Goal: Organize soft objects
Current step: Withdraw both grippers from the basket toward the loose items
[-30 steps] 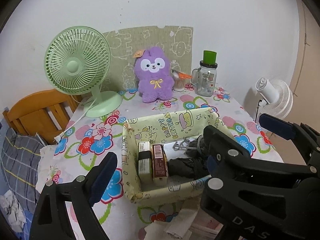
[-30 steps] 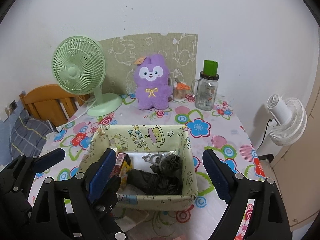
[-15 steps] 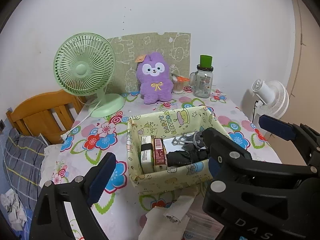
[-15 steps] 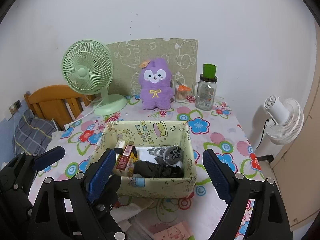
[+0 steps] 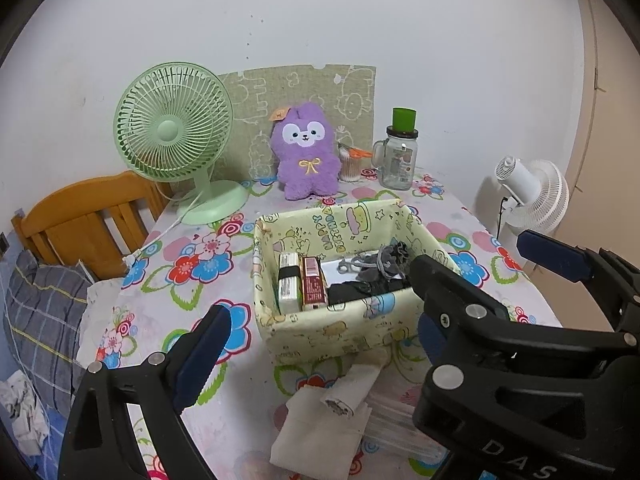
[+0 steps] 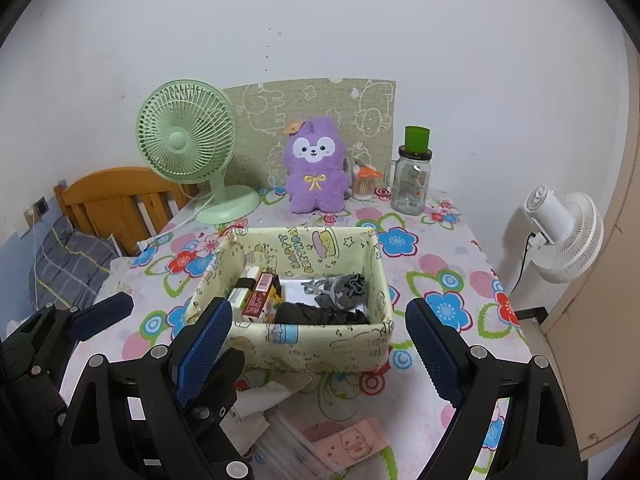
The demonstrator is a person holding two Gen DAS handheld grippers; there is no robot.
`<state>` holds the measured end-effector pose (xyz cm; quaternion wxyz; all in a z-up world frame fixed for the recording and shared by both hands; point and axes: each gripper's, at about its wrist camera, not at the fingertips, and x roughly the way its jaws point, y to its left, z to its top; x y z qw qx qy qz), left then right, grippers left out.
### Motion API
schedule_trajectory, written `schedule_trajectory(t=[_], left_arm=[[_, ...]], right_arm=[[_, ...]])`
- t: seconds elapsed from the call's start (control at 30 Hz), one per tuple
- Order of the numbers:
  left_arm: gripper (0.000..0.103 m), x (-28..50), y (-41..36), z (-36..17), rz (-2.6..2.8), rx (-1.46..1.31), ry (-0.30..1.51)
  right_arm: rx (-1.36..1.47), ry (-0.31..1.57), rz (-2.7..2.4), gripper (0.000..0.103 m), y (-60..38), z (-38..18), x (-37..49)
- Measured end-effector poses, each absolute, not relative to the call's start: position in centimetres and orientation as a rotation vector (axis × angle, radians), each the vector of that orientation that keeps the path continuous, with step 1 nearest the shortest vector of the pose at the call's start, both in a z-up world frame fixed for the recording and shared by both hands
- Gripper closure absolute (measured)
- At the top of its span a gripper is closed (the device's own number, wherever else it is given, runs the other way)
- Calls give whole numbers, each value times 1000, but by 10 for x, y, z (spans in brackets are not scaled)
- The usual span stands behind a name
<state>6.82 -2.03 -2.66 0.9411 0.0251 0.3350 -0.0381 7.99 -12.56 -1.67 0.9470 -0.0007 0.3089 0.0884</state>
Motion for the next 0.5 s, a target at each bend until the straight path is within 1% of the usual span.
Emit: schedule_trajectory(t=[0.5], left_arm=[[7,51,-25,-43,-102,49,701]], right_arm=[[9,657,160,13,-133,-33,60]])
